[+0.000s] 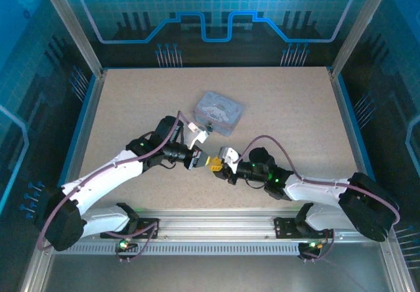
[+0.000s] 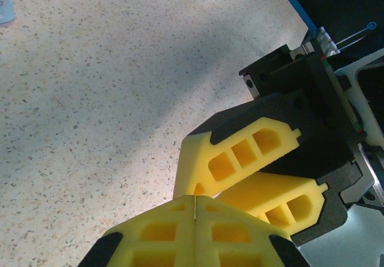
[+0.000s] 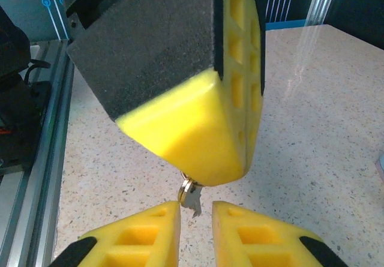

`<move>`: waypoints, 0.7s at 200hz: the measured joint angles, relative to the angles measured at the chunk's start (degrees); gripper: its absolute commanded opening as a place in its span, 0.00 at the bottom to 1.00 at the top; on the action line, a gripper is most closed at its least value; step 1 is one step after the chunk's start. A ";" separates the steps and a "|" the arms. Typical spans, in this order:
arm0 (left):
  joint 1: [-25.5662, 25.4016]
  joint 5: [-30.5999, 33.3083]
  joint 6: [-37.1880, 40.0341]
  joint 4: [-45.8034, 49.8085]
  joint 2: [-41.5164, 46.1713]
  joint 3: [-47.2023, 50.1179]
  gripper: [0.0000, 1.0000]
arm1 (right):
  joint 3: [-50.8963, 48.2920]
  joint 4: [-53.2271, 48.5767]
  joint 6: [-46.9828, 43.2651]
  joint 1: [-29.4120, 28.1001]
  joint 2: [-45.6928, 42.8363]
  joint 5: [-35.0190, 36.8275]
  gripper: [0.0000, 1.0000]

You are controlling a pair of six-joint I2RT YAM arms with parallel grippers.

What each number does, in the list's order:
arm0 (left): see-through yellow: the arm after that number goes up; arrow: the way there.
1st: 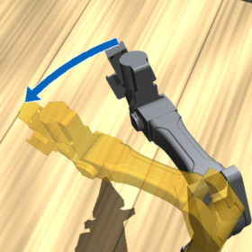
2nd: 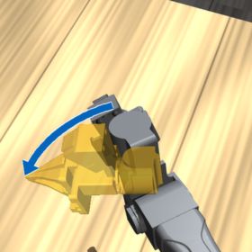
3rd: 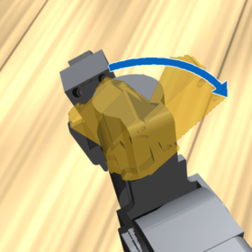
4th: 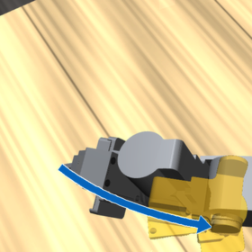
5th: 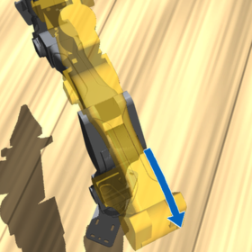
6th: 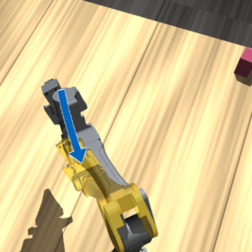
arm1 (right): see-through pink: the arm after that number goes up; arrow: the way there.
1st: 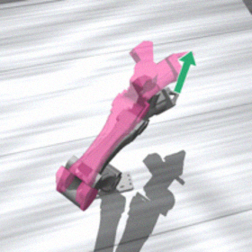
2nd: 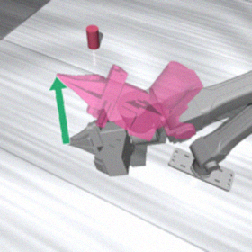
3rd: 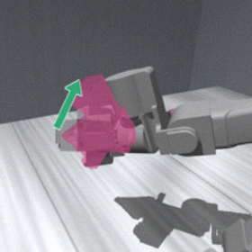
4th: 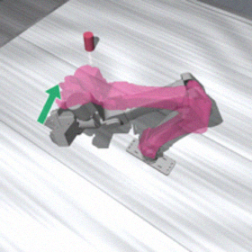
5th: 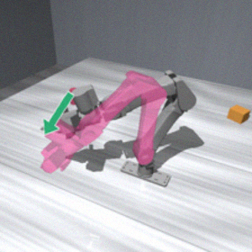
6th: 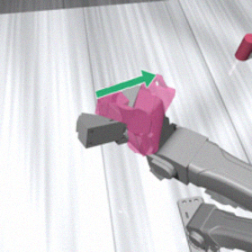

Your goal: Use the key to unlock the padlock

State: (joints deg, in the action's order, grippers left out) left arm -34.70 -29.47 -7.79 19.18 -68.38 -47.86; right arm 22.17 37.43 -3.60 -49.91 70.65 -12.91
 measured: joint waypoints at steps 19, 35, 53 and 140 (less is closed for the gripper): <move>0.04 -0.42 -0.33 -0.02 0.00 0.00 0.00 | 0.59 -0.39 -0.59 -0.04 0.57 0.07 0.22; 0.04 -0.66 -0.90 0.00 0.00 -0.02 0.00 | 1.16 -0.55 -1.14 -0.07 1.49 0.46 0.22; 0.04 -1.25 -1.27 0.04 0.00 -0.07 0.00 | 1.75 -0.48 -1.57 -0.07 2.67 0.79 0.22; 0.04 -2.12 -1.29 0.07 0.00 -1.20 0.00 | 2.71 0.24 -2.84 -0.09 4.46 1.95 0.02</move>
State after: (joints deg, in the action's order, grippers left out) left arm -34.65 -31.59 -9.08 19.25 -68.38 -49.06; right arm 24.88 37.67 -6.44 -50.00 75.11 -10.96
